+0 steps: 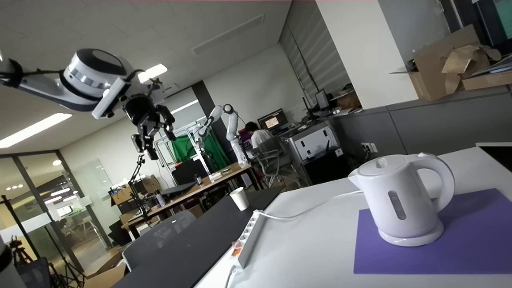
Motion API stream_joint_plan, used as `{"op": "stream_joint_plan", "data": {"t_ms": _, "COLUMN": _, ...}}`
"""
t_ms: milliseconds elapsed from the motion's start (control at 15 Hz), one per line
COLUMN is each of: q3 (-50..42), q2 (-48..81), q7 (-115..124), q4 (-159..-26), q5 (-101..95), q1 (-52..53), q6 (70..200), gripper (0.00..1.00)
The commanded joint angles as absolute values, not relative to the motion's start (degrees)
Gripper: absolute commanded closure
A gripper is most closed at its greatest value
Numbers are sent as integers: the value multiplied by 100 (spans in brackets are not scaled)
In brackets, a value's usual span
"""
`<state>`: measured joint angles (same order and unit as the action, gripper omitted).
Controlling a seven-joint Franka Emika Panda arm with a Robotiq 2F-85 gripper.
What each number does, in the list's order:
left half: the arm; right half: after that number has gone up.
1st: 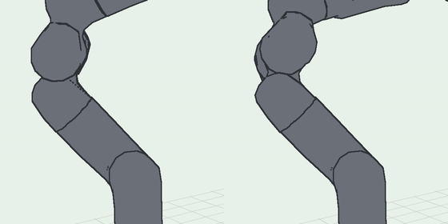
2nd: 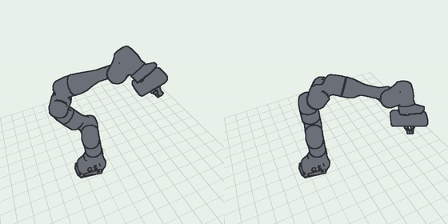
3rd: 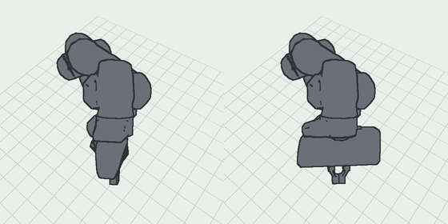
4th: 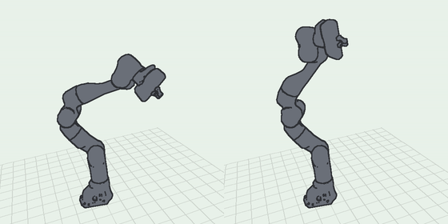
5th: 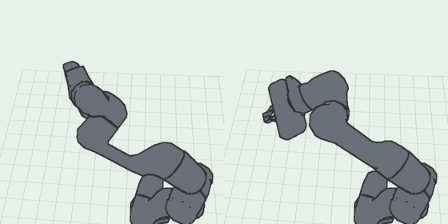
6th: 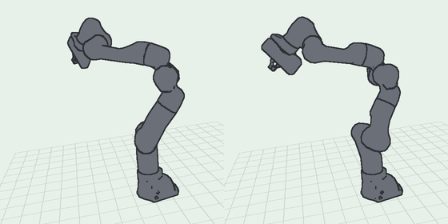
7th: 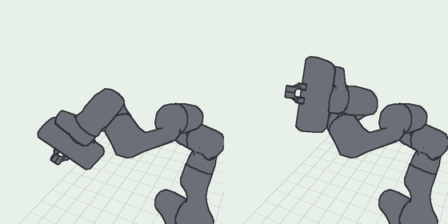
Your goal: Turn off the main switch on the adapter
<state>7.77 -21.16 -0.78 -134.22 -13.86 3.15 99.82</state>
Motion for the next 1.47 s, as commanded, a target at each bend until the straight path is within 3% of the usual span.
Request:
{"op": "stream_joint_plan", "data": {"t_ms": 0, "q3": 890, "q2": -2013, "q7": 533, "q4": -14266, "q5": -1600, "q1": 437, "q6": 11013, "gripper": 40}}
{"op": "stream_joint_plan", "data": {"t_ms": 333, "q3": 1083, "q2": -1657, "q7": 1006, "q4": -15075, "q5": -1781, "q1": 478, "q6": 12372, "gripper": 75}}
{"op": "stream_joint_plan", "data": {"t_ms": 600, "q3": 1136, "q2": -1253, "q7": 1090, "q4": -15301, "q5": -1852, "q1": 469, "q6": 12538, "gripper": 100}}
{"op": "stream_joint_plan", "data": {"t_ms": 667, "q3": 1142, "q2": -1086, "q7": 1049, "q4": -15262, "q5": -1849, "q1": 473, "q6": 12381, "gripper": 100}}
{"op": "stream_joint_plan", "data": {"t_ms": 733, "q3": 1077, "q2": -1299, "q7": 870, "q4": -15285, "q5": -1730, "q1": 514, "q6": 12490, "gripper": 91}}
{"op": "stream_joint_plan", "data": {"t_ms": 800, "q3": 1074, "q2": -1196, "q7": 870, "q4": -15301, "q5": -1730, "q1": 519, "q6": 12478, "gripper": 99}}
{"op": "stream_joint_plan", "data": {"t_ms": 1400, "q3": 1067, "q2": -1047, "q7": 870, "q4": -15297, "q5": -1730, "q1": 525, "q6": 12478, "gripper": 99}}
